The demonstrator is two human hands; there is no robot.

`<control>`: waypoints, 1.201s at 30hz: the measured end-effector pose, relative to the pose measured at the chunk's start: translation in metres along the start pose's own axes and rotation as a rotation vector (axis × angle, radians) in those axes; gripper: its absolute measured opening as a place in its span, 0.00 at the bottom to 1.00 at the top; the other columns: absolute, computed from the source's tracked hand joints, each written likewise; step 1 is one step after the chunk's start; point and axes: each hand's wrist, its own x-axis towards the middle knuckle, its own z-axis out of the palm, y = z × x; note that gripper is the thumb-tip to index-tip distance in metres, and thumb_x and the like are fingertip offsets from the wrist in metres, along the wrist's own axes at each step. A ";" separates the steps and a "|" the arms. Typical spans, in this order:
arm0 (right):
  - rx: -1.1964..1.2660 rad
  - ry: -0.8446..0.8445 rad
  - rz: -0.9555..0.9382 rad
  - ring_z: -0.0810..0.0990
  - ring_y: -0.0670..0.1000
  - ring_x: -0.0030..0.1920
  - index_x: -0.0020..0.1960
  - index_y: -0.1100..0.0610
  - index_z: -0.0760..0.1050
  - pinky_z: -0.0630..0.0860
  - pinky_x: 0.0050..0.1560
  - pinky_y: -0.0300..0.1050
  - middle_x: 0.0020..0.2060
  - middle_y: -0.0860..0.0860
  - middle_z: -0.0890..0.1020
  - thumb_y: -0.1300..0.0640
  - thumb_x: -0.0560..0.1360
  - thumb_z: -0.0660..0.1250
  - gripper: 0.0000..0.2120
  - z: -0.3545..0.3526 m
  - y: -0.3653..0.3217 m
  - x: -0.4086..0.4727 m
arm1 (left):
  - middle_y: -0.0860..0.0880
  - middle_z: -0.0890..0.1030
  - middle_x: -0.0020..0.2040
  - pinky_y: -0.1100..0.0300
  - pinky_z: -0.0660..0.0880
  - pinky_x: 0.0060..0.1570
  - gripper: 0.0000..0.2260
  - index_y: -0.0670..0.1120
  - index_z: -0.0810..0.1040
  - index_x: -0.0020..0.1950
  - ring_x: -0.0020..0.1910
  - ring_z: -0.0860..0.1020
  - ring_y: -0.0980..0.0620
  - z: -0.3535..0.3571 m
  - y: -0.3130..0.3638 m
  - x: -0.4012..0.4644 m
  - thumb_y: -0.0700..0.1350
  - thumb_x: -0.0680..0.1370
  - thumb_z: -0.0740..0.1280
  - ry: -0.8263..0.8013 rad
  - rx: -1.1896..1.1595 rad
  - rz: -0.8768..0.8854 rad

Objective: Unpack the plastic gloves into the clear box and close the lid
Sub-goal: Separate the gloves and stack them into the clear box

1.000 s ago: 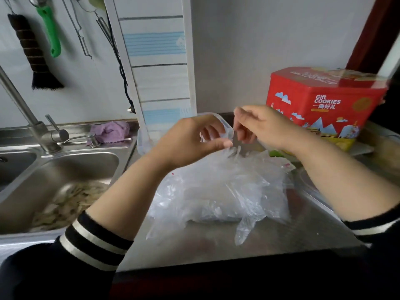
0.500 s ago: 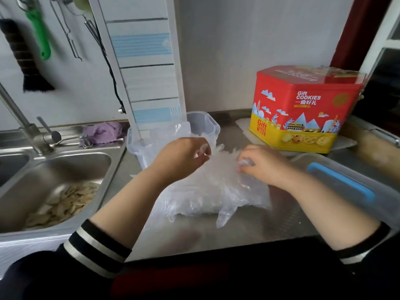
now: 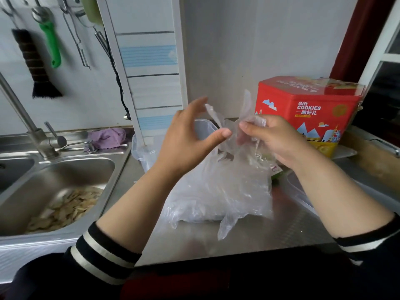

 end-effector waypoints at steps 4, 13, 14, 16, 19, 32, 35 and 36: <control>0.045 -0.077 0.057 0.83 0.50 0.37 0.48 0.59 0.81 0.78 0.39 0.39 0.36 0.57 0.84 0.55 0.79 0.63 0.10 0.023 -0.012 0.008 | 0.53 0.83 0.42 0.60 0.77 0.46 0.16 0.46 0.81 0.52 0.40 0.81 0.57 0.000 0.011 0.024 0.55 0.71 0.75 -0.212 -0.223 -0.220; 0.310 -0.293 0.176 0.82 0.48 0.55 0.73 0.57 0.63 0.80 0.51 0.45 0.59 0.55 0.79 0.42 0.63 0.74 0.44 0.030 -0.005 0.018 | 0.50 0.77 0.29 0.68 0.61 0.18 0.10 0.46 0.77 0.40 0.19 0.64 0.59 -0.014 0.001 0.024 0.46 0.81 0.65 -0.088 -0.251 -0.296; 0.287 -0.306 0.173 0.83 0.44 0.52 0.75 0.55 0.60 0.80 0.47 0.42 0.57 0.51 0.79 0.50 0.65 0.74 0.42 0.032 -0.005 0.018 | 0.50 0.79 0.29 0.68 0.61 0.18 0.09 0.46 0.77 0.42 0.19 0.64 0.59 -0.015 0.000 0.023 0.46 0.81 0.64 -0.094 -0.231 -0.280; 0.128 -0.217 0.135 0.83 0.43 0.45 0.74 0.51 0.61 0.80 0.43 0.40 0.51 0.46 0.81 0.61 0.68 0.73 0.39 0.041 -0.006 0.020 | 0.49 0.80 0.29 0.68 0.61 0.18 0.09 0.44 0.76 0.45 0.19 0.64 0.59 -0.018 -0.003 0.022 0.47 0.81 0.63 -0.103 -0.200 -0.264; 0.092 -0.028 0.091 0.78 0.49 0.35 0.66 0.54 0.72 0.73 0.31 0.39 0.41 0.50 0.83 0.65 0.72 0.72 0.24 0.051 -0.007 0.033 | 0.50 0.80 0.27 0.69 0.60 0.20 0.10 0.42 0.75 0.45 0.19 0.65 0.60 -0.022 -0.010 0.022 0.47 0.82 0.61 -0.109 -0.115 -0.270; -0.080 -0.098 0.331 0.79 0.51 0.43 0.69 0.52 0.65 0.77 0.38 0.42 0.46 0.54 0.82 0.57 0.71 0.75 0.31 0.063 -0.001 0.093 | 0.51 0.82 0.30 0.64 0.67 0.24 0.07 0.44 0.66 0.45 0.21 0.73 0.55 -0.038 -0.068 0.035 0.46 0.80 0.55 0.202 -0.012 -0.442; -0.210 0.026 0.278 0.78 0.49 0.34 0.67 0.53 0.65 0.75 0.33 0.41 0.41 0.54 0.82 0.61 0.74 0.72 0.26 0.073 0.010 0.114 | 0.52 0.79 0.29 0.61 0.63 0.26 0.11 0.38 0.71 0.40 0.27 0.73 0.49 -0.041 -0.092 0.045 0.44 0.76 0.58 0.206 0.072 -0.478; -0.293 0.049 0.256 0.77 0.49 0.33 0.65 0.53 0.65 0.75 0.32 0.42 0.41 0.53 0.80 0.60 0.75 0.71 0.23 0.076 0.015 0.122 | 0.52 0.77 0.29 0.60 0.62 0.27 0.11 0.38 0.72 0.38 0.29 0.73 0.47 -0.041 -0.101 0.047 0.44 0.75 0.59 0.185 0.161 -0.481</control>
